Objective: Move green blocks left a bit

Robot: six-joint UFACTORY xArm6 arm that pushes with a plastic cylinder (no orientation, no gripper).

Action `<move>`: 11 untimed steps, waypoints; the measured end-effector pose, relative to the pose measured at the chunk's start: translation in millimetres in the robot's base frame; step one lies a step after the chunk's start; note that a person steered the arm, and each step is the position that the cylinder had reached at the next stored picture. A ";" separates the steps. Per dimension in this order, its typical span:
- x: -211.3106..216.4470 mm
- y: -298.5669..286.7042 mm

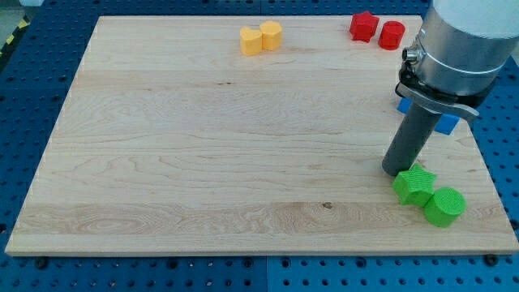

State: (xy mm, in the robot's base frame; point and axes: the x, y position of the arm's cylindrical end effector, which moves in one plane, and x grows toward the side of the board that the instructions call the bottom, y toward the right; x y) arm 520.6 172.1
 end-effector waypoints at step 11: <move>80.5 99.2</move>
State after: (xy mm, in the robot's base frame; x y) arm 601.0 271.3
